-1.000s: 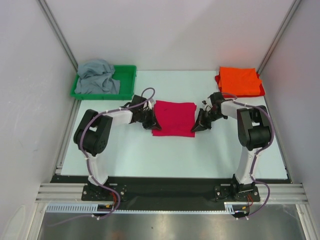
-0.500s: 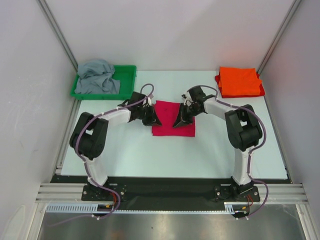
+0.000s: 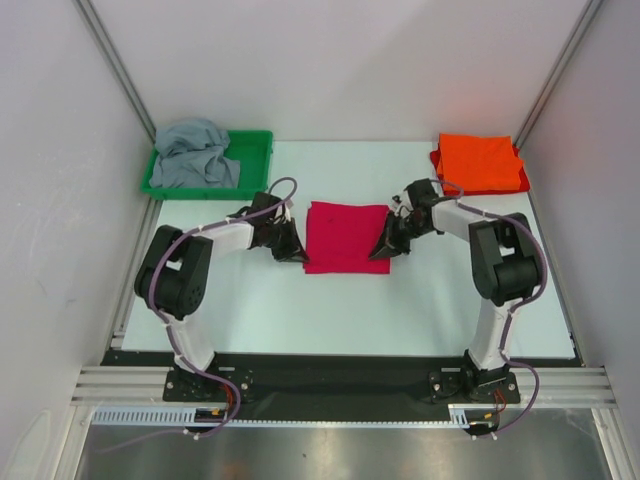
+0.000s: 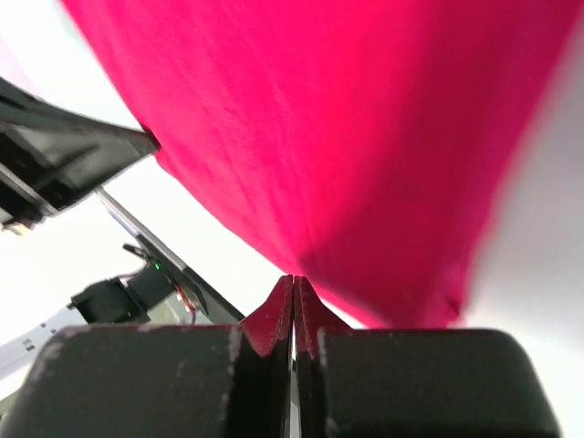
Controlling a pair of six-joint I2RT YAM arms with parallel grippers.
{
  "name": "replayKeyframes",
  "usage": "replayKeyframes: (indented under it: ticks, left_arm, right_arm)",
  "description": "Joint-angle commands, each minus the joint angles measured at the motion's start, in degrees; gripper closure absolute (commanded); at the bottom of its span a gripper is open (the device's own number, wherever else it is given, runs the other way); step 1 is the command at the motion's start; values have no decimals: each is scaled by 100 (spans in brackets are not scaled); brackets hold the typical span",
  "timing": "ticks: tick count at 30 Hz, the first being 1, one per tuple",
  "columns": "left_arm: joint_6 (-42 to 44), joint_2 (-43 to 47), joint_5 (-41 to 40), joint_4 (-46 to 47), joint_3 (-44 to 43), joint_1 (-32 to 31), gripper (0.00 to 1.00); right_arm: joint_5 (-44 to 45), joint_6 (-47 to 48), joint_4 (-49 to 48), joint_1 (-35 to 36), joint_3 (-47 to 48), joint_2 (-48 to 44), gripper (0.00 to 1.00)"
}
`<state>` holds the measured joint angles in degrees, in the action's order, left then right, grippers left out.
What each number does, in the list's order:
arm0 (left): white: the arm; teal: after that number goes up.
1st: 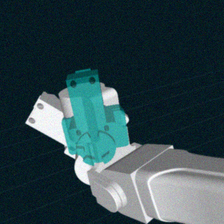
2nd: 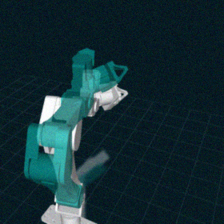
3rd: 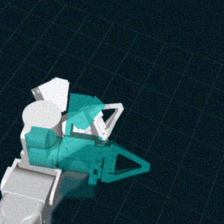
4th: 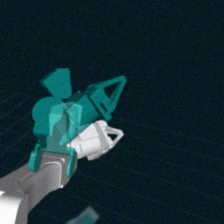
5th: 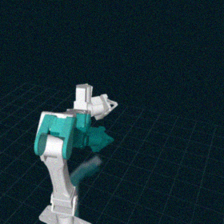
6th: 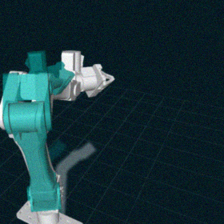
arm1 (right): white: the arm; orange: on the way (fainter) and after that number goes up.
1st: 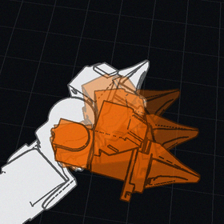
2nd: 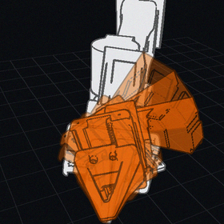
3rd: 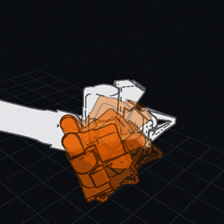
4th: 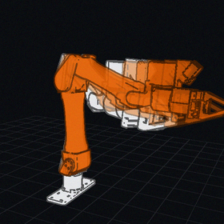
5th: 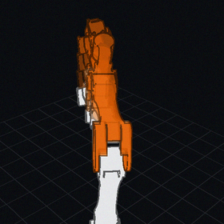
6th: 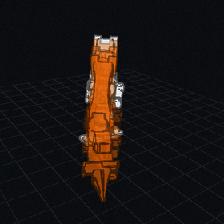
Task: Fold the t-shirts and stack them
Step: Fold the tshirt, then neatly place the folded tshirt to the corner
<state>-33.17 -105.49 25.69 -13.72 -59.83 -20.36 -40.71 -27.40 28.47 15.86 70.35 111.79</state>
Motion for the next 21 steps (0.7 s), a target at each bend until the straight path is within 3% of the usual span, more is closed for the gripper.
replayKeyframes:
  ticks: [1, 4, 7, 15, 18, 21]
  left_arm:
    - [285, 624, -188, -237, 103, 67, 96]
    - [424, 924, -231, -473, -97, -20, 93]
    - [487, 1101, -337, -571, -300, -170, 89]
    - [-23, 734, -310, -184, -906, -538, 85]
    - [47, 329, -819, -516, -1530, -959, 78]
    - [65, 170, -1302, -658, -1935, -1355, 73]
  right_arm:
    - [177, 313, 316, -232, 163, -473, 98]
    - [274, 402, 449, -398, 278, -535, 96]
    - [344, 411, 423, -627, 234, -588, 87]
    - [318, 533, 361, -1084, 471, -395, 56]
    - [266, 639, 370, -1242, 576, -316, 39]
    - [-59, 700, 326, -1330, 717, -140, 30]
